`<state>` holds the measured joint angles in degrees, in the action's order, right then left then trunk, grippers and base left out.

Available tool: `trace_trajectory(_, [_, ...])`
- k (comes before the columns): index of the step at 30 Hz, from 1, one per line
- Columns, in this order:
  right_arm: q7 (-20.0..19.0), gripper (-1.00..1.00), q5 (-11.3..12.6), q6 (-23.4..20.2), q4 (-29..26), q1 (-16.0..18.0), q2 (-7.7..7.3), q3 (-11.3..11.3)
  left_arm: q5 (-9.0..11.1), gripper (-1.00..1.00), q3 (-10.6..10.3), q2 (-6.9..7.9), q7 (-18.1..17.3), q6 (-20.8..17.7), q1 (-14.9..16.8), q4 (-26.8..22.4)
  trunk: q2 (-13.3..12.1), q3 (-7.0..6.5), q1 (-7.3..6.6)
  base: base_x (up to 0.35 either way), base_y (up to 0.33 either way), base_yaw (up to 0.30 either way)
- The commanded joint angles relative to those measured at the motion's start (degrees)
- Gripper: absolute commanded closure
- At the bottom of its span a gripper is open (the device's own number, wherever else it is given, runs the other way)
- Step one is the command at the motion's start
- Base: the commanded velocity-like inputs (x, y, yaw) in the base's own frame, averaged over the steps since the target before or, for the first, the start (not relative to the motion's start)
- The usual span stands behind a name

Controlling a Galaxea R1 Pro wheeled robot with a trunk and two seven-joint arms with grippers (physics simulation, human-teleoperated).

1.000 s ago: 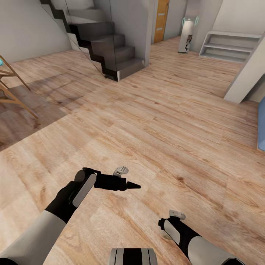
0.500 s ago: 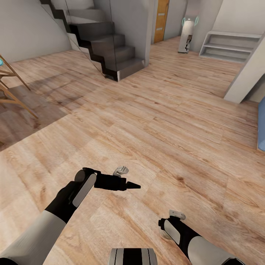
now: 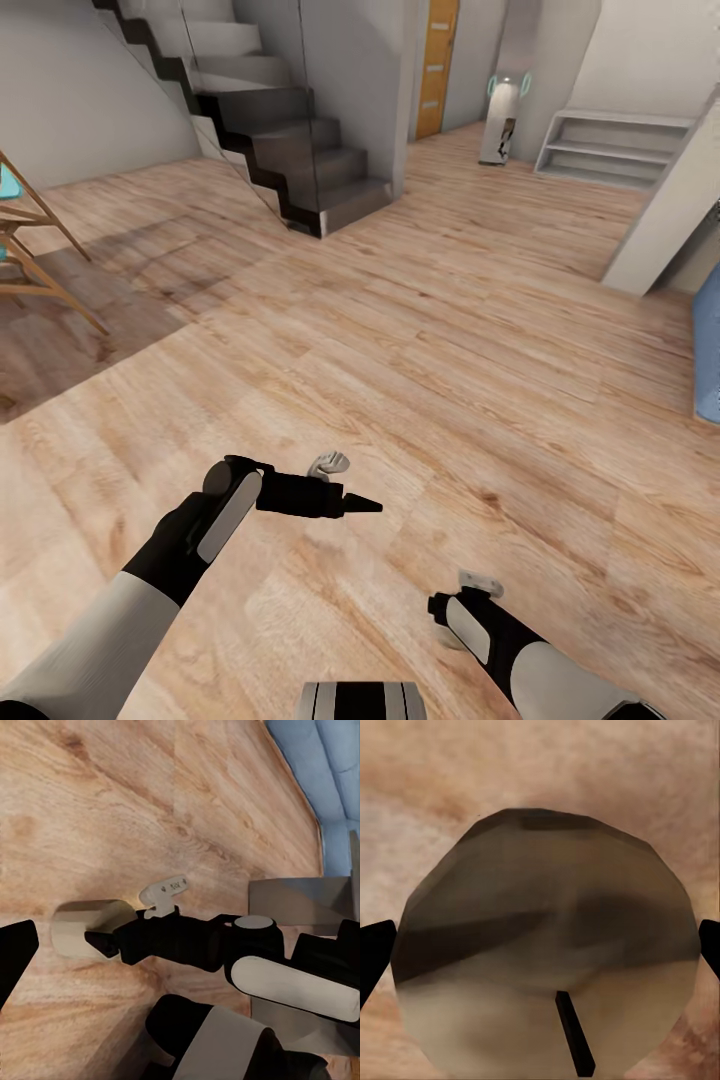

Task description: Place each of the two pumpkins and all three candles from the living room inside a cabinet in the living room (use any cabinet), then make sure every cabinet is closed, and position the cauldron so it is next to a table in the living room.

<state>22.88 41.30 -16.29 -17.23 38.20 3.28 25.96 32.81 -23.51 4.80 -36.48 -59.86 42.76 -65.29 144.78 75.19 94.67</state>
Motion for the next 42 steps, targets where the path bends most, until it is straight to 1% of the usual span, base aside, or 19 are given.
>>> trace_trajectory(1, [0.12, 1.0, 0.62, -0.19, -0.09, 0.02, -0.06, 0.45, -0.2, -1.0, -0.05, 0.03, -0.26, -0.14, 0.04, 0.0, 0.0, -0.18, -0.03, 0.0, 0.0, 0.0])
trace_trajectory(6, [-0.69, 1.0, 0.62, -0.05, -0.15, -0.02, -0.1, 0.36, -0.24, -1.0, -0.05, 0.03, -0.26, -0.14, 0.04, 0.04, -0.07, -1.29, -0.16, 0.0, 0.0, 0.0])
trace_trajectory(16, [-0.89, 1.0, 0.62, 0.11, -0.51, -0.08, -0.12, 0.29, -0.42, -1.0, -0.12, 0.03, -0.11, -0.14, 0.05, 0.16, -0.2, -3.51, -0.42, 0.0, 0.0, 0.0])
trace_trajectory(27, [-0.85, 1.0, 0.62, 0.19, -1.12, -0.22, -0.26, 0.07, -1.1, -1.0, -0.05, 0.1, 1.29, -0.14, 0.12, 0.66, -0.35, -5.95, -0.7, 0.0, 0.0, 0.0])
trace_trajectory(30, [-0.83, 1.0, 0.62, 0.2, -1.19, -0.23, -0.28, -0.08, -1.16, -1.0, -0.09, 0.05, 5.59, -0.14, 0.08, 0.65, -0.39, -6.61, -0.78, 0.0, 0.0, 0.0])
trace_trajectory(31, [-0.82, 1.0, 0.65, 0.2, -1.2, -0.23, -0.3, -0.16, -1.14, -1.0, -0.08, 0.05, 7.98, -0.14, 0.07, 0.62, -0.4, -6.83, -0.81, 0.0, 0.0, 0.0])
trace_trajectory(32, [-0.82, 1.0, 0.72, 0.19, -1.21, -0.23, -0.32, -0.18, -1.14, -1.0, -0.07, 0.03, 9.25, -0.14, 0.06, 0.61, -0.41, -7.05, -0.83, 0.0, 0.0, 0.0])
trace_trajectory(33, [-0.82, 1.0, 0.83, 0.16, -1.22, -0.23, -0.36, -0.25, -1.15, -1.0, -0.05, -0.03, 11.73, -0.14, 0.05, 0.63, -0.43, -7.27, -0.86, 0.0, 0.0, 0.0])
trace_trajectory(34, [-0.82, 1.0, 0.87, 0.15, -1.22, -0.23, -0.4, -0.28, -1.14, -1.0, -0.03, -0.06, 12.95, -0.14, 0.05, 0.64, -0.44, -7.5, -0.88, 0.0, 0.0, 0.005])
trace_trajectory(36, [-0.78, 1.0, 1.03, 0.16, -1.22, -0.23, -0.49, -0.34, -1.11, -1.0, 0.01, -0.14, 17.91, -0.14, 0.04, 0.66, -0.47, -7.94, -0.93, 0.0, 0.0, 0.072])
trace_trajectory(37, [-0.77, 1.0, 1.07, 0.15, -1.23, -0.23, -0.5, -0.35, -1.08, -1.0, 0.02, -0.17, 19.2, -0.14, 0.04, 0.66, -0.48, -8.16, -0.96, 0.0, 0.0, 0.138])
trace_trajectory(38, [-0.75, 1.0, 1.13, 0.17, -1.21, -0.23, -0.55, -0.36, -1.02, -1.0, 0.06, -0.23, 21.75, -0.14, 0.04, 0.67, -0.49, -8.38, -0.99, 0.0, 0.0, 0.189])
trace_trajectory(40, [-0.73, 1.0, 1.17, 0.15, -1.2, -0.23, -0.6, -0.37, -0.95, -1.0, 0.08, -0.31, 24.09, -0.14, 0.04, 0.68, -0.52, -8.83, -1.04, 0.0, 0.0, 0.214])
trace_trajectory(42, [-0.68, 1.0, 1.26, 0.13, -1.16, -0.23, -0.68, -0.39, -0.87, -1.0, 0.11, -0.42, 28.14, -0.14, 0.04, 0.68, -0.55, -9.26, -1.09, 0.0, 0.0, 0.248])
